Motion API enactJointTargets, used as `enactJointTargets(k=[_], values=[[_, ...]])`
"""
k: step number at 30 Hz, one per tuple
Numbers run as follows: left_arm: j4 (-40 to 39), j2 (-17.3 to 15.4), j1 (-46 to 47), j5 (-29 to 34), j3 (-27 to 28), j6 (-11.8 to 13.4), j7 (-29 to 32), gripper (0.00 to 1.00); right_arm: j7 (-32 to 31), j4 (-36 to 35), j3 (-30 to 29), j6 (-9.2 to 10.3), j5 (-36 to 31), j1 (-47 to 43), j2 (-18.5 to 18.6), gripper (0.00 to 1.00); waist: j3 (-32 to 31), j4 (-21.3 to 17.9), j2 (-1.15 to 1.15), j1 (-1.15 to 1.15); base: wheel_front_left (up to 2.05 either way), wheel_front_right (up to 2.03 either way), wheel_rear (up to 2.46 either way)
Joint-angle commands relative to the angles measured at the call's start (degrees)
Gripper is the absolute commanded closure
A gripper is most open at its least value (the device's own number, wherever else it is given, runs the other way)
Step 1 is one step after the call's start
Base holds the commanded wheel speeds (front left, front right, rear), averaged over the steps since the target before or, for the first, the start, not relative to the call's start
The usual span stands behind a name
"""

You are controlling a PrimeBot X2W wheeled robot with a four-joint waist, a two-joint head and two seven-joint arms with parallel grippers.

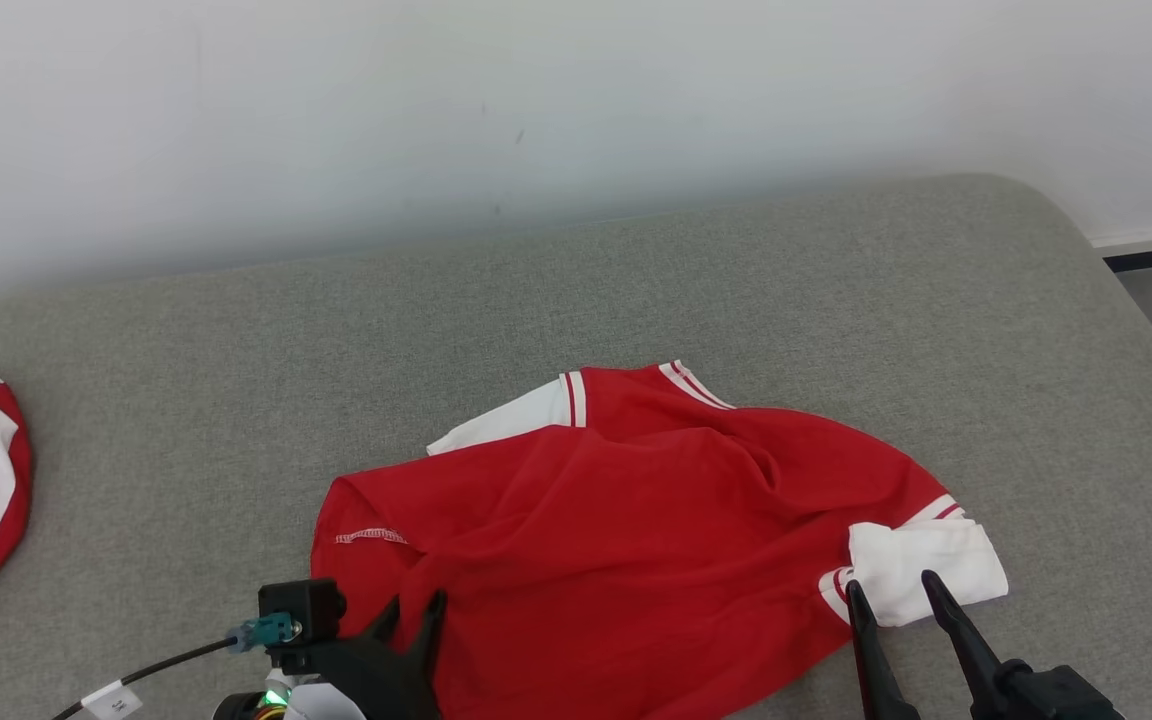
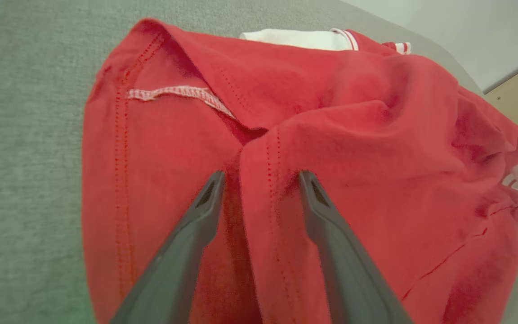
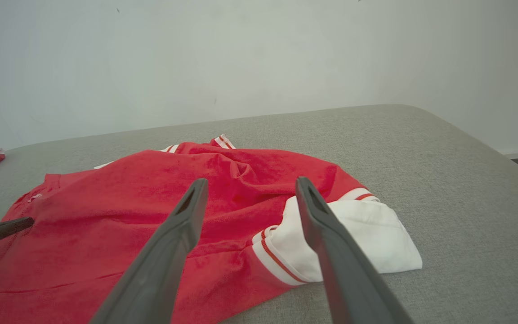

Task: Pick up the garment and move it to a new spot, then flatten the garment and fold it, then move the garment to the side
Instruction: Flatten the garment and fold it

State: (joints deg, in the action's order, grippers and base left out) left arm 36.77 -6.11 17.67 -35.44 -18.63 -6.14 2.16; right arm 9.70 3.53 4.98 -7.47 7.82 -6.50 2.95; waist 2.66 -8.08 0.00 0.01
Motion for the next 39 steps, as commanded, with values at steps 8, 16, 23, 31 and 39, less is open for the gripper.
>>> enactJointTargets(k=[8, 16, 23, 31, 39], values=[[0.23, -0.22, 0.88, -0.41, -1.07, -0.5, -0.33, 1.0, 0.63, 0.14, 0.43, -0.05, 0.86, 0.47, -0.1, 0.0, -0.2, 0.02, 0.0, -0.01, 0.0, 0.0, 0.0], [0.27, -3.02, 4.45, 1.89, 0.72, 1.53, -6.25, 1.0, 0.49, -0.37, 0.63, -0.05, 0.99, 0.66, -0.11, 0.0, 0.52, -0.24, 0.0, -0.01, 0.0, 0.0, 0.0], [3.84, -6.39, 8.35, 2.94, 1.29, 1.22, -7.49, 1.0, 0.06, -0.66, 1.35, -0.05, 0.97, 1.48, -0.1, 0.0, 1.32, -1.16, 0.0, -0.01, 0.0, 0.0, 0.0], [7.74, -9.64, 10.83, 2.02, 3.02, 2.2, -7.29, 1.0, -0.02, -0.95, 1.55, -0.05, 1.02, 1.61, -0.1, 0.0, 2.03, -2.0, 0.0, -0.01, 0.0, 0.0, 0.0], [9.7, -11.08, 12.34, 2.9, 3.25, 4.54, -8.32, 1.0, -0.42, -1.16, 2.02, -0.05, 1.12, 2.51, -0.1, 0.0, 2.43, -2.14, 0.0, -0.01, 0.0, 0.0, 0.0]])
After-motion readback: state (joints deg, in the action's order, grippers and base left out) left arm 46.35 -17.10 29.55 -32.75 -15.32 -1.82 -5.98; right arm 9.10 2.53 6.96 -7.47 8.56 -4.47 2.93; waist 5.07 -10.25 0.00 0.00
